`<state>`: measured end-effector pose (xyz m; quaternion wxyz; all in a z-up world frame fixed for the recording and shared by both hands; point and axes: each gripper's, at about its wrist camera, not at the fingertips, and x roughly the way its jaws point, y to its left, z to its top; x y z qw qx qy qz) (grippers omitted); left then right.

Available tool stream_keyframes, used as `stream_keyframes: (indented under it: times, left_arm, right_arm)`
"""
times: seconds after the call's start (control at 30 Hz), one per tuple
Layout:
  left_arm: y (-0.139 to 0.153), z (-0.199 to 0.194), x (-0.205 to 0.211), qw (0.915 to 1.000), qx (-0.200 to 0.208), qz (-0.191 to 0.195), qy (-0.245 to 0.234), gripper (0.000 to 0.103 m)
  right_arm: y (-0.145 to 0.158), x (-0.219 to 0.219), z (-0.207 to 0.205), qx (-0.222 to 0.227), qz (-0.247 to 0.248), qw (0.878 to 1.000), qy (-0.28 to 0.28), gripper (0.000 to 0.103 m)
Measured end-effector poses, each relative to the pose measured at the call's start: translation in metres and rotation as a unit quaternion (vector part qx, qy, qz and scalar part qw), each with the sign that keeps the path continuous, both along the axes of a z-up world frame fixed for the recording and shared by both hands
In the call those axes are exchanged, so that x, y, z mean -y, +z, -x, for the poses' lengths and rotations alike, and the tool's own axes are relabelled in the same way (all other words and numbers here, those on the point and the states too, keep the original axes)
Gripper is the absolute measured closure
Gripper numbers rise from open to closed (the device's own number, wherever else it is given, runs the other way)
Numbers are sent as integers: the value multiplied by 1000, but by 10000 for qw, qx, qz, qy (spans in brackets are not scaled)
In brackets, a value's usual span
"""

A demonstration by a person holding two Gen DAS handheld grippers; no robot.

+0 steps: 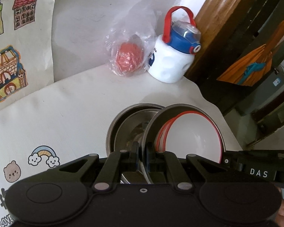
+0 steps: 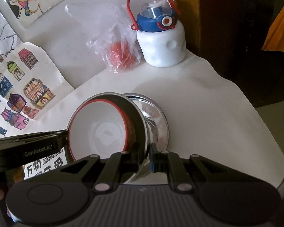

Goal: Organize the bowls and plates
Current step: 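Lower the steel bowl stack onto the steel plate with both grippers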

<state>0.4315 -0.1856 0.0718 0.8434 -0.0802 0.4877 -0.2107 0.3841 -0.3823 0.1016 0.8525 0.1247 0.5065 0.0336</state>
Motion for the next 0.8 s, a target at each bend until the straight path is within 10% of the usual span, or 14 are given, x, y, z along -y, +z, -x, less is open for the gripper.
stream_keyframes:
  times: [0.8]
  left_arm:
    - [-34, -33, -2, 9995, -311, 13, 69, 98]
  right_arm:
    - [-30, -4, -35, -197, -52, 9998, -54, 92]
